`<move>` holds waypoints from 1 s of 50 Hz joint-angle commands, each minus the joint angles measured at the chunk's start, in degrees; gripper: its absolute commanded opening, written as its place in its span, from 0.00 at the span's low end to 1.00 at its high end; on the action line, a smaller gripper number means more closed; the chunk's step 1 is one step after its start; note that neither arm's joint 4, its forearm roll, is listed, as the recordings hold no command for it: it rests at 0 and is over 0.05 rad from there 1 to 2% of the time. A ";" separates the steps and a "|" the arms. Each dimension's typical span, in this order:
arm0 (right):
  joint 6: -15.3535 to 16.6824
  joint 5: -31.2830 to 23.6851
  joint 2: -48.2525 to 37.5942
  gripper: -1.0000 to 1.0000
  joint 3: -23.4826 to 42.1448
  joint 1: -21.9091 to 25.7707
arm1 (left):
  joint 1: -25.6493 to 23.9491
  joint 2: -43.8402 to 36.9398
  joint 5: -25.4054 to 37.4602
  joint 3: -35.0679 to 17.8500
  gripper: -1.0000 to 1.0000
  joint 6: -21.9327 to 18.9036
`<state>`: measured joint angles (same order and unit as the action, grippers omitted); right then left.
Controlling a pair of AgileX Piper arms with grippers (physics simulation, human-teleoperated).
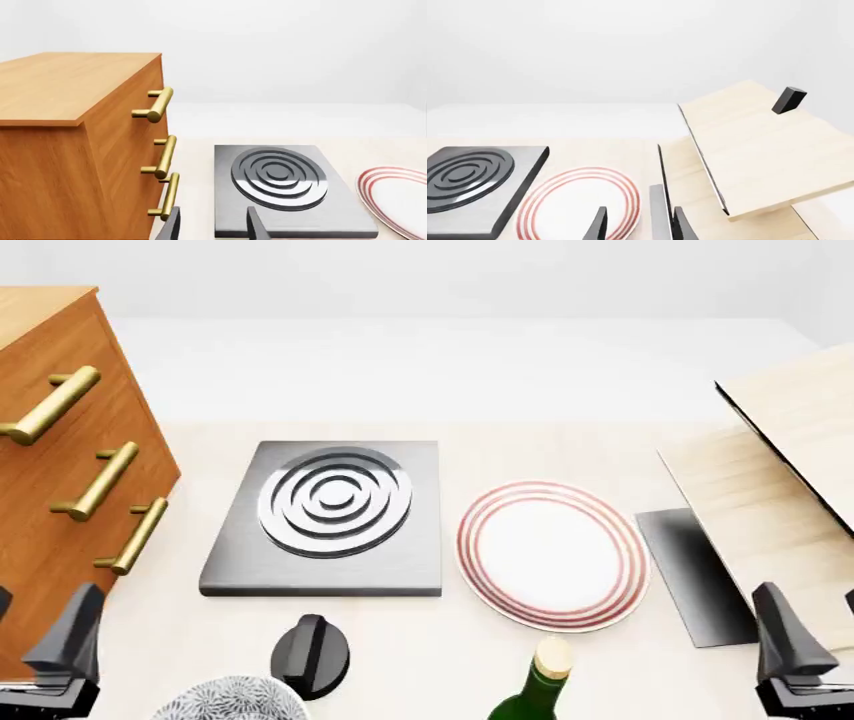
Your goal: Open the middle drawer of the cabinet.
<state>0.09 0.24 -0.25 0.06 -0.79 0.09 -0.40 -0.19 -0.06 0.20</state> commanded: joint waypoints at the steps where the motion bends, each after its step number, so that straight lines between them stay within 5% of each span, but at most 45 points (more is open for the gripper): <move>1: -0.05 0.77 -0.97 1.00 0.10 -1.67 | 0.04 -0.40 -0.02 -0.45 1.00 0.78; 12: 0.11 1.28 -1.30 1.00 0.06 -1.65 | -0.40 0.39 0.74 -1.20 1.00 -0.33; 13: 0.03 0.82 -0.86 1.00 0.10 -1.62 | 1.56 0.40 -1.13 -8.43 1.00 1.36; 14: 0.08 1.16 -1.21 1.00 0.06 -1.65 | -0.43 0.37 1.02 -1.48 1.00 0.35; 32: 0.08 1.33 -1.38 1.00 0.06 -1.65 | 0.15 0.39 1.29 -1.14 1.00 0.67; 37: 0.09 1.34 -1.39 1.00 0.06 -1.66 | 2.85 0.06 3.15 -2.20 1.00 -1.09; 44: 0.07 1.33 -1.36 1.00 0.06 -1.65 | 5.83 -0.12 8.41 -6.95 1.00 -10.35; 50: 0.08 1.33 -1.37 1.00 0.06 -1.65 | 3.78 -3.05 10.16 -10.98 1.00 -10.85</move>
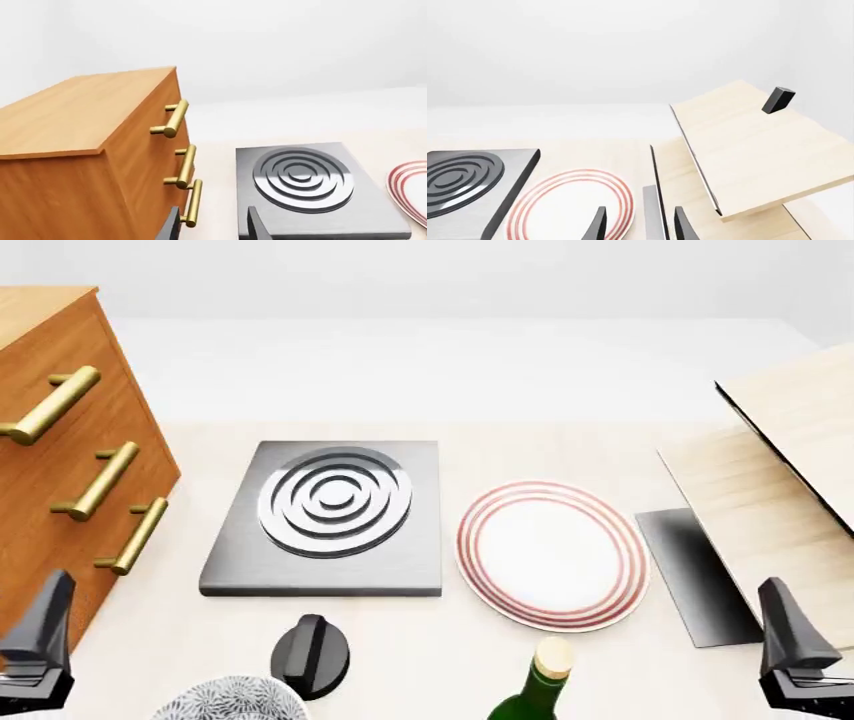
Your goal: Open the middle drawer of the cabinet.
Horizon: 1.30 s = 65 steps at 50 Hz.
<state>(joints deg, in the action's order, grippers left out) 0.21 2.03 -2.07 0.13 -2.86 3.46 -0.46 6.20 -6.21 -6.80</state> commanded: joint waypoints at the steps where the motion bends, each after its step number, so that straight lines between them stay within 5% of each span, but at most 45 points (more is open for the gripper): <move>1: -0.03 -0.46 0.45 1.00 -0.01 0.42 | 0.18 -3.79 3.84 -5.58 1.00 -4.43; 13: -0.05 -0.46 0.44 1.00 -0.01 0.42 | 0.05 -13.40 3.57 -13.94 1.00 -11.25; 40: -0.05 -0.46 0.45 1.00 -0.01 0.42 | 5.21 -34.17 -18.13 -8.78 1.00 -32.78; 65: -0.06 -0.45 0.43 1.00 -0.01 0.41 | 6.22 -52.08 -35.83 -4.80 1.00 -38.22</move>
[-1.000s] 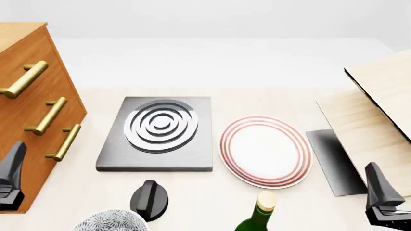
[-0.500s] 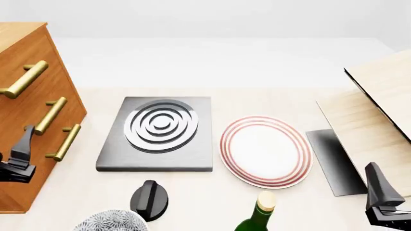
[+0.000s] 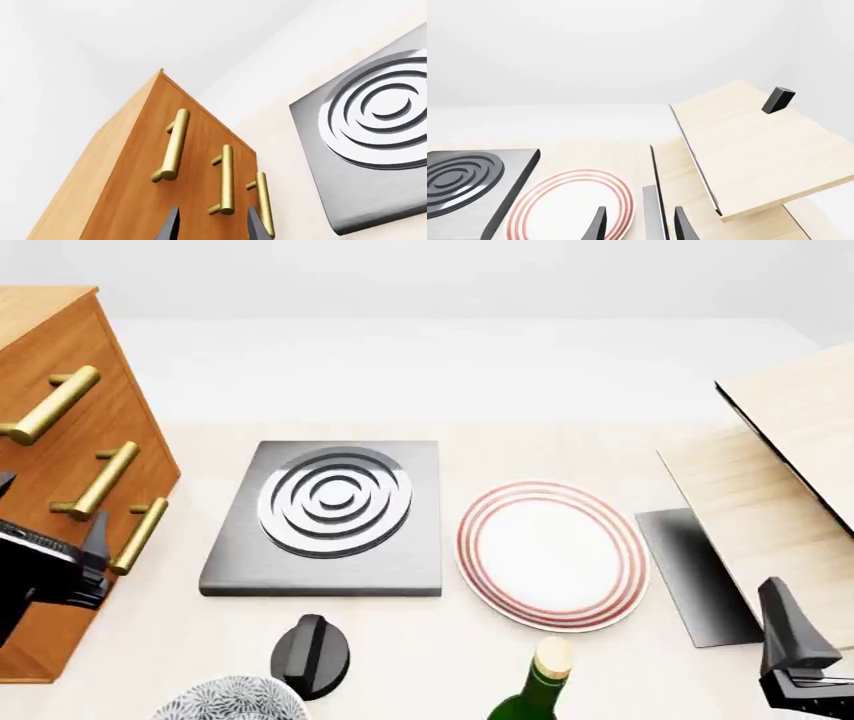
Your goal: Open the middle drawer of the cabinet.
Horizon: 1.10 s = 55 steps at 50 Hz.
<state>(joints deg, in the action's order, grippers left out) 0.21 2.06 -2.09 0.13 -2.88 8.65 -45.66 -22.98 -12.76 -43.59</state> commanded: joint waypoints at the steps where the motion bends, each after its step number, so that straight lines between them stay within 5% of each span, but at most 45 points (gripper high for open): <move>1: -0.05 -0.49 0.48 1.00 -0.01 0.42 | 1.17 -7.15 -6.70 1.61 1.00 -1.42; 6: -0.04 -0.49 0.47 1.00 -0.01 0.44 | 2.49 -8.70 -11.26 3.14 1.00 -4.33; 55: -0.01 -0.46 0.45 1.00 0.01 0.55 | 3.95 -30.22 -27.84 -0.27 1.00 -8.17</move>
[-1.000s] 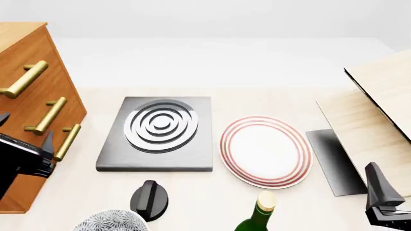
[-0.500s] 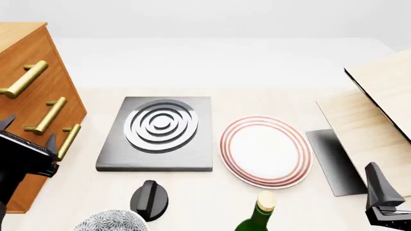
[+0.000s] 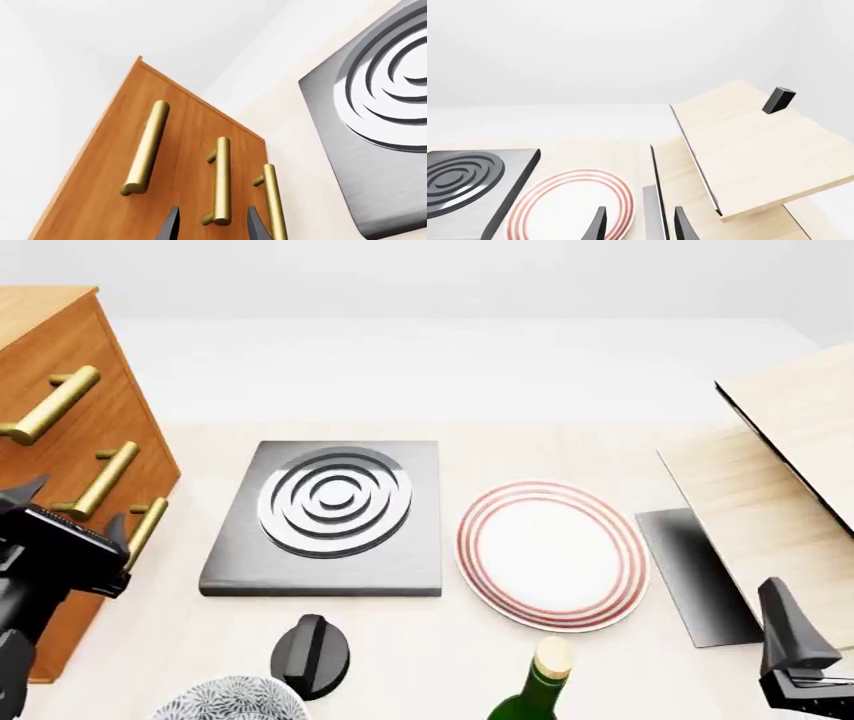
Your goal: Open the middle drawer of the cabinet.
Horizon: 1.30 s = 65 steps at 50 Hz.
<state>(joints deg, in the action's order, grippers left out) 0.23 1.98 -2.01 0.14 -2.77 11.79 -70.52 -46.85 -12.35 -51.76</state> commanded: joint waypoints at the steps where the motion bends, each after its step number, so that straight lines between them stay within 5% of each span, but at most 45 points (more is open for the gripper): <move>1: -0.03 -0.38 0.37 1.00 0.00 0.45 | 0.81 -5.38 -3.99 -0.68 1.00 0.00; 20: -0.04 -0.17 0.17 1.00 -0.03 0.45 | 3.33 -16.57 -13.04 -1.19 1.00 -1.33; 59: -0.06 -0.23 0.22 1.00 -0.03 0.45 | 7.27 -17.61 -12.55 -4.86 1.00 -2.63; 60: -0.03 -0.26 0.27 1.00 -0.02 0.46 | 7.55 -17.48 -13.08 -4.62 0.00 -2.69; 65: -0.06 -0.25 0.24 1.00 -0.03 0.45 | 7.42 -17.49 -14.52 -3.86 0.00 -3.04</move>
<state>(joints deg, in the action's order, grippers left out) 0.23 2.21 -2.24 0.12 -2.76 16.60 -87.14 -59.66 -15.69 -55.30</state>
